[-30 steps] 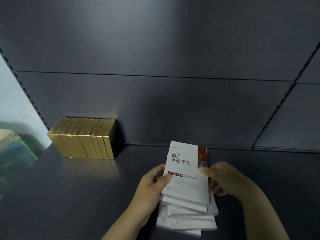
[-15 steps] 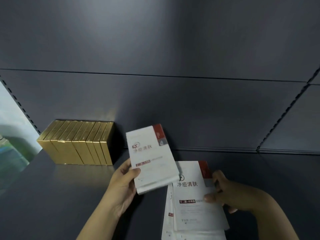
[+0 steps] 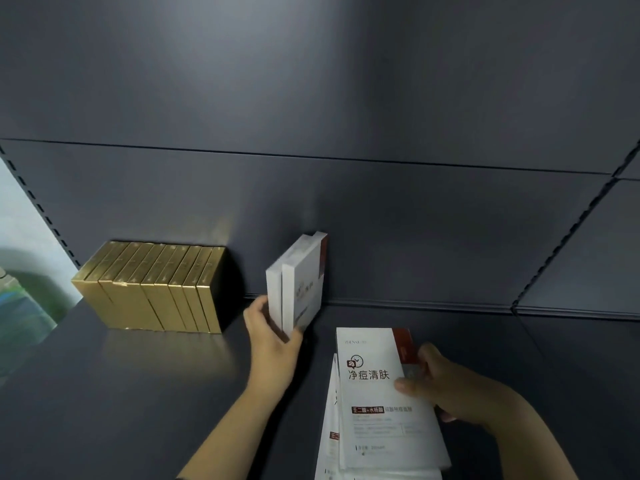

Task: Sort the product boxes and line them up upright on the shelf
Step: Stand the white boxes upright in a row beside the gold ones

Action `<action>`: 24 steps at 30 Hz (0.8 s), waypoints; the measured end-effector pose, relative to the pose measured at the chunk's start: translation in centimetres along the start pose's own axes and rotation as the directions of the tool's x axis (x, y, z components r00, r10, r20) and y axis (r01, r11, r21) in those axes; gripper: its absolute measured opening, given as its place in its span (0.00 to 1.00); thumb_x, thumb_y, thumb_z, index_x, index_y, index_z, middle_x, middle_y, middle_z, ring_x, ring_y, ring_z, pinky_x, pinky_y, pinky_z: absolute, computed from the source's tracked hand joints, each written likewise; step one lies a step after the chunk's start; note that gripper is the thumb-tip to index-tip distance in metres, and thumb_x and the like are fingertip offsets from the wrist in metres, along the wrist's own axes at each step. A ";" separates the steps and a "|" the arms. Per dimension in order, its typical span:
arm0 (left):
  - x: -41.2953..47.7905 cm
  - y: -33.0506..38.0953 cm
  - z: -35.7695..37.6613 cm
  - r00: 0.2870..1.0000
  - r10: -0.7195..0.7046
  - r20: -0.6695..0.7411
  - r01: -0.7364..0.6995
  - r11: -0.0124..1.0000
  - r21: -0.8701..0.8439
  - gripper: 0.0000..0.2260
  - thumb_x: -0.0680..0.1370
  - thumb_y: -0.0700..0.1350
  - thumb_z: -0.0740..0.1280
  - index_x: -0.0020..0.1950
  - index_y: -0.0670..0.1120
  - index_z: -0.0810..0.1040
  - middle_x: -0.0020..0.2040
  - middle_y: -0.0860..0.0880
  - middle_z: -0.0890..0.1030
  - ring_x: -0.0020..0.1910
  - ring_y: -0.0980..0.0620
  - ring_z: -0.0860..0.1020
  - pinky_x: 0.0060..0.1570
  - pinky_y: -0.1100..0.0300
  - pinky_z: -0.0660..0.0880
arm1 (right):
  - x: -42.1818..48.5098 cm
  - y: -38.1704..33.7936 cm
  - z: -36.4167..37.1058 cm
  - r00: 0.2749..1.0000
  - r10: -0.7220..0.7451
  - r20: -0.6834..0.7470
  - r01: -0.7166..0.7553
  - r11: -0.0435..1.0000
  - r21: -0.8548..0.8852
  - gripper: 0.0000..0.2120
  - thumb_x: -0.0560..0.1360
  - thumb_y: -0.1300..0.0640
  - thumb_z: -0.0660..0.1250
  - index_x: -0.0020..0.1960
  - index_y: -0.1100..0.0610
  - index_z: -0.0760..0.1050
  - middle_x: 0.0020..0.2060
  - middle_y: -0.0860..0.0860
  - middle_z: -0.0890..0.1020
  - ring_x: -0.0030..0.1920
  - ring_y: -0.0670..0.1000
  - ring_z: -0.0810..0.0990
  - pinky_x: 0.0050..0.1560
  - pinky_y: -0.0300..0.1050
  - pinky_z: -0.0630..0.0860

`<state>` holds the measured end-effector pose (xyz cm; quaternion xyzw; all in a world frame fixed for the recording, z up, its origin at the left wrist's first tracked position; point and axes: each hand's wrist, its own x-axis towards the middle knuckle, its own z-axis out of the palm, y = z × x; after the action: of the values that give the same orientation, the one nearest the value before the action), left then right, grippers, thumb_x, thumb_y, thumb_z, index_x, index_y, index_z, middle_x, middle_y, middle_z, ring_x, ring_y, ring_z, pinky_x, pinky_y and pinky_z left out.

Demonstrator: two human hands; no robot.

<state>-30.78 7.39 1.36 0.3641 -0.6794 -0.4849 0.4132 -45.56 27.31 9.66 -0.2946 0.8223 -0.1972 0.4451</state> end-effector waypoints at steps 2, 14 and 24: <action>-0.4 -0.7 1.5 0.996 0.021 -0.086 -0.017 0.999 0.050 0.30 0.71 0.30 0.71 0.61 0.51 0.59 0.58 0.50 0.62 0.56 0.71 0.66 0.59 0.71 0.69 | -0.3 0.0 0.1 1.000 -0.007 0.000 0.007 1.000 -0.008 0.19 0.77 0.45 0.65 0.61 0.50 0.61 0.55 0.44 0.78 0.54 0.47 0.80 0.55 0.47 0.79; 0.9 0.4 3.6 0.968 -0.077 -0.241 0.099 0.992 0.082 0.33 0.66 0.30 0.74 0.67 0.40 0.63 0.61 0.44 0.64 0.57 0.56 0.63 0.61 0.58 0.69 | -0.7 1.1 0.6 0.999 -0.054 -0.004 0.054 0.997 0.056 0.17 0.77 0.48 0.65 0.59 0.48 0.61 0.54 0.41 0.77 0.52 0.42 0.79 0.42 0.34 0.73; -0.1 0.0 2.3 0.996 -0.079 -0.028 0.081 0.996 0.044 0.30 0.72 0.37 0.73 0.69 0.48 0.62 0.62 0.51 0.68 0.62 0.54 0.69 0.63 0.59 0.69 | 0.0 1.8 1.2 0.993 -0.069 -0.099 0.081 0.989 0.125 0.23 0.73 0.50 0.72 0.60 0.49 0.63 0.54 0.45 0.79 0.52 0.46 0.80 0.46 0.43 0.79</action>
<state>-32.81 8.28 0.91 0.4066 -0.6694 -0.4808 0.3942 -45.14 28.58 7.98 -0.2865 0.8163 -0.2802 0.4159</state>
